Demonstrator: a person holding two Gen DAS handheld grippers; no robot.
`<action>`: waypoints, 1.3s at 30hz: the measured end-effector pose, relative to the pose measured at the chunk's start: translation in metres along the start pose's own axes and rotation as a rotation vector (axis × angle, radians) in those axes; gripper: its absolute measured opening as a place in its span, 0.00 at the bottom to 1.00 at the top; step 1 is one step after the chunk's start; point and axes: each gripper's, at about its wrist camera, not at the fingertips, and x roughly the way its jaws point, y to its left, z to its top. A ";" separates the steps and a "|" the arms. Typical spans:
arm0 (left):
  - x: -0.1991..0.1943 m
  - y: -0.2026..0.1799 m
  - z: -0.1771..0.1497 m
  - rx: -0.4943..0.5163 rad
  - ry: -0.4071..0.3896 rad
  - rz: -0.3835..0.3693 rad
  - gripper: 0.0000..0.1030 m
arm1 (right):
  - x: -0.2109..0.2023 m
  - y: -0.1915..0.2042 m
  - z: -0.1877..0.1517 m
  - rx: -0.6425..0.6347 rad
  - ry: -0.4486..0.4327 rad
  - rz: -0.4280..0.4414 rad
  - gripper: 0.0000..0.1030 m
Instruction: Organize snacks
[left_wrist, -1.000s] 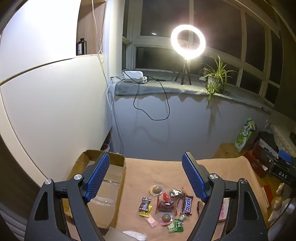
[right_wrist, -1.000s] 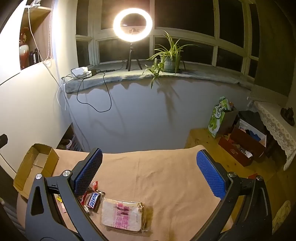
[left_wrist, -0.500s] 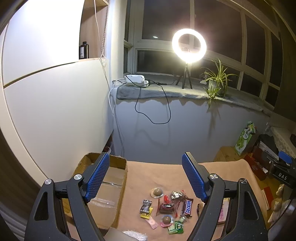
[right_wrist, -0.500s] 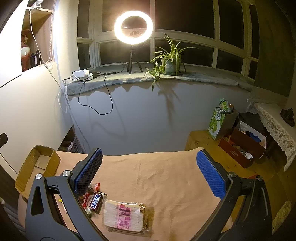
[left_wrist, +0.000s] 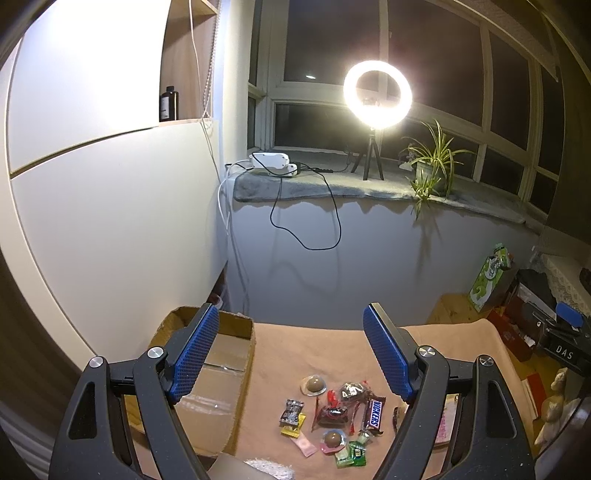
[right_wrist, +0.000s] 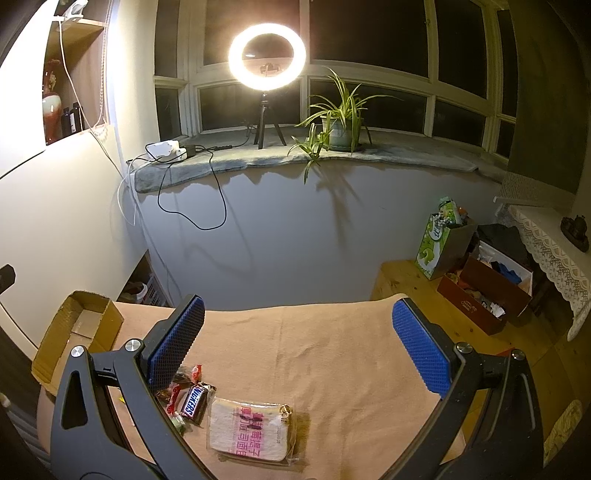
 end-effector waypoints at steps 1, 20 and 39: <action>0.000 0.000 0.000 0.000 0.000 0.000 0.78 | 0.000 0.000 -0.001 -0.001 0.000 0.000 1.00; -0.003 -0.001 -0.001 0.003 -0.007 0.001 0.78 | 0.000 0.003 -0.005 -0.001 0.001 0.001 1.00; -0.003 -0.003 -0.001 0.009 -0.002 -0.002 0.78 | 0.001 0.008 -0.009 0.003 0.009 0.005 1.00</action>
